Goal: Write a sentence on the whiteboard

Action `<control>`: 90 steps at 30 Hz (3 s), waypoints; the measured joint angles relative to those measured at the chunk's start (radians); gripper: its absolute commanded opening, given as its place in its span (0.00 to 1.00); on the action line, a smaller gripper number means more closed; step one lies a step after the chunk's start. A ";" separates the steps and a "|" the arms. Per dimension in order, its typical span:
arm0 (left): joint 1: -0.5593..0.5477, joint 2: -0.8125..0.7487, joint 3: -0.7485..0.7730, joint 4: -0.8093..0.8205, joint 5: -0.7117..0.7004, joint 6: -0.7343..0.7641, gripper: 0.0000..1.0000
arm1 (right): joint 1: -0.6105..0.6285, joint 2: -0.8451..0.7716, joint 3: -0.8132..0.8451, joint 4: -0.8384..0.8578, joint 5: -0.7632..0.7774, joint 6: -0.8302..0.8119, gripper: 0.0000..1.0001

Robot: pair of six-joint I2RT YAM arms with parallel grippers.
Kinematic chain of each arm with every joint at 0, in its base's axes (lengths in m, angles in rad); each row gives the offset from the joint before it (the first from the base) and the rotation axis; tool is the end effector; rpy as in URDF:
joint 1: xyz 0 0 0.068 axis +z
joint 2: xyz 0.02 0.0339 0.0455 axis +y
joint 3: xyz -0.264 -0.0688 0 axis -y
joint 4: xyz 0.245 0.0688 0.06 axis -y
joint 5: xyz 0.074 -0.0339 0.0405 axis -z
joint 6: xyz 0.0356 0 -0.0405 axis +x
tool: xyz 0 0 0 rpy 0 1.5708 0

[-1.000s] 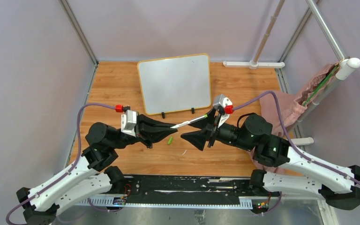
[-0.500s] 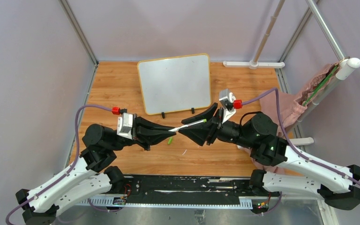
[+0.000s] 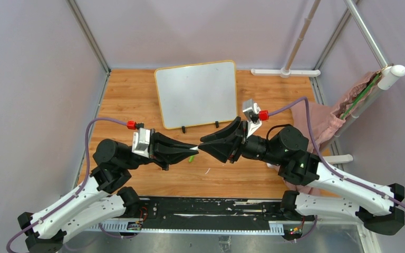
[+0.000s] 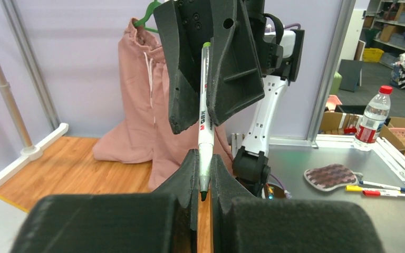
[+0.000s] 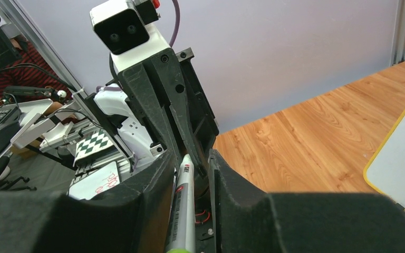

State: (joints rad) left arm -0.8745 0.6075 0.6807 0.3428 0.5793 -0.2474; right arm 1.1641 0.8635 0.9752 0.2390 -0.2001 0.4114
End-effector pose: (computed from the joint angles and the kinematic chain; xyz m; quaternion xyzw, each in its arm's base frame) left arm 0.0736 -0.1185 0.3839 0.3890 0.4238 -0.5592 0.5970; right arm 0.0677 0.1750 0.4385 -0.2856 0.5001 0.6184 0.5347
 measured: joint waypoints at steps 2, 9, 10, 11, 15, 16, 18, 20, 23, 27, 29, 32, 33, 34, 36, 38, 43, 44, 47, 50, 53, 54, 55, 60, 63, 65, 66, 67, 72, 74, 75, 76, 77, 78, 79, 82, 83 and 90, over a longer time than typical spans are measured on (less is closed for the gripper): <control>0.000 0.000 0.000 0.000 0.002 0.000 0.00 | 0.000 0.002 0.000 -0.002 -0.002 0.002 0.37; 0.000 -0.001 0.000 0.000 0.001 0.002 0.00 | -0.002 0.003 0.004 -0.037 -0.003 0.000 0.28; 0.000 -0.001 0.000 0.000 0.001 0.002 0.00 | -0.002 0.002 0.006 -0.040 -0.003 0.000 0.25; 0.000 0.000 0.000 -0.001 0.000 0.003 0.00 | -0.002 0.002 0.008 -0.045 -0.004 0.000 0.23; 0.000 0.003 0.000 0.000 0.001 0.004 0.00 | -0.002 -0.002 0.011 -0.053 -0.010 0.000 0.09; 0.000 0.004 0.000 0.000 0.001 0.004 0.00 | -0.002 -0.003 0.011 -0.055 -0.011 0.000 0.06; 0.000 0.005 0.000 0.000 0.003 0.004 0.00 | -0.002 -0.004 0.011 -0.058 -0.013 0.000 0.02; 0.000 0.005 0.000 0.000 0.003 0.004 0.00 | -0.002 -0.004 0.011 -0.058 -0.015 0.000 0.00; 0.000 0.006 0.000 0.000 0.004 0.004 0.00 | -0.002 -0.004 0.011 -0.058 -0.017 0.000 0.00; 0.000 0.006 0.000 0.000 0.004 0.004 0.05 | -0.002 -0.005 0.011 -0.058 -0.019 0.000 0.00; 0.000 0.006 0.000 0.000 0.003 0.004 0.35 | -0.002 -0.008 0.011 -0.062 -0.019 -0.001 0.00; 0.000 0.006 0.000 -0.003 -0.010 0.005 0.63 | -0.002 -0.014 0.011 -0.077 -0.017 -0.008 0.00; 0.000 0.005 0.000 -0.003 -0.020 0.008 0.69 | -0.002 -0.019 0.011 -0.085 -0.013 -0.010 0.00; 0.000 0.004 0.000 -0.005 -0.028 0.012 0.75 | -0.002 -0.026 0.011 -0.090 -0.008 -0.013 0.00; 0.000 -0.005 0.000 -0.011 -0.055 0.013 0.85 | -0.002 -0.043 0.011 -0.100 0.009 -0.020 0.00; 0.000 -0.025 0.000 -0.037 -0.105 0.023 0.92 | -0.002 -0.064 0.011 -0.118 0.031 -0.034 0.00; 0.000 -0.097 -0.013 -0.109 -0.266 0.061 0.96 | -0.002 -0.127 0.011 -0.192 0.152 -0.094 0.00; 0.000 -0.121 -0.019 -0.133 -0.319 0.076 0.96 | -0.002 -0.140 0.011 -0.207 0.187 -0.111 0.00; 0.000 -0.173 -0.037 -0.203 -0.462 0.109 0.97 | -0.002 -0.185 0.005 -0.241 0.293 -0.170 0.00; 0.000 -0.202 -0.058 -0.262 -0.579 0.129 0.97 | -0.002 -0.219 -0.009 -0.263 0.375 -0.221 0.00; 0.000 -0.213 -0.074 -0.298 -0.647 0.142 0.98 | -0.002 -0.211 -0.014 -0.267 0.417 -0.254 0.00; 0.000 -0.213 -0.076 -0.304 -0.657 0.146 0.98 | -0.002 -0.204 -0.018 -0.267 0.424 -0.262 0.00; 0.000 -0.212 -0.076 -0.306 -0.658 0.150 0.98 | -0.002 -0.197 -0.024 -0.267 0.431 -0.271 0.00; 0.000 -0.193 -0.069 -0.325 -0.664 0.175 0.98 | -0.002 -0.186 -0.066 -0.250 0.438 -0.304 0.00; 0.000 -0.172 -0.054 -0.375 -0.726 0.192 0.99 | -0.002 -0.187 -0.097 -0.227 0.467 -0.327 0.00; 0.000 -0.160 -0.042 -0.411 -0.755 0.193 0.99 | -0.002 -0.187 -0.110 -0.214 0.480 -0.337 0.00; 0.000 -0.154 -0.035 -0.424 -0.758 0.192 0.99 | -0.002 -0.188 -0.116 -0.208 0.480 -0.343 0.00; 0.000 -0.150 -0.031 -0.432 -0.748 0.191 0.99 | -0.002 -0.188 -0.121 -0.204 0.472 -0.347 0.00; 0.000 -0.137 -0.020 -0.406 -0.552 0.194 1.00 | -0.002 -0.167 -0.105 -0.220 0.336 -0.352 0.00; 0.000 -0.116 0.008 -0.398 -0.456 0.212 1.00 | -0.002 -0.145 -0.062 -0.248 0.260 -0.346 0.00; 0.000 -0.100 0.032 -0.399 -0.417 0.224 1.00 | -0.002 -0.132 -0.042 -0.253 0.224 -0.341 0.00; 0.000 -0.081 0.060 -0.401 -0.375 0.242 1.00 | -0.002 -0.119 -0.025 -0.257 0.198 -0.332 0.00; 0.000 -0.062 0.092 -0.404 -0.330 0.263 1.00 | -0.002 -0.109 -0.012 -0.259 0.160 -0.320 0.00; 0.000 -0.047 0.117 -0.406 -0.293 0.283 0.99 | -0.002 -0.103 -0.005 -0.261 0.141 -0.308 0.00; 0.000 -0.033 0.141 -0.409 -0.253 0.306 1.00 | -0.002 -0.098 -0.001 -0.260 0.123 -0.297 0.00; 0.000 -0.016 0.164 -0.409 -0.151 0.385 1.00 | -0.002 -0.079 0.013 -0.262 0.073 -0.259 0.00; 0.000 -0.016 0.162 -0.410 -0.126 0.408 1.00 | -0.002 -0.071 0.019 -0.259 0.062 -0.247 0.00; 0.000 0.003 0.178 -0.473 -0.037 0.544 0.98 | -0.002 -0.006 0.044 -0.223 0.013 -0.187 0.00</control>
State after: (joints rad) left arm -0.8749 0.6109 0.8585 -0.1307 0.5423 0.2962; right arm 1.1622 0.8577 1.0191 0.0158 -0.1867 0.2249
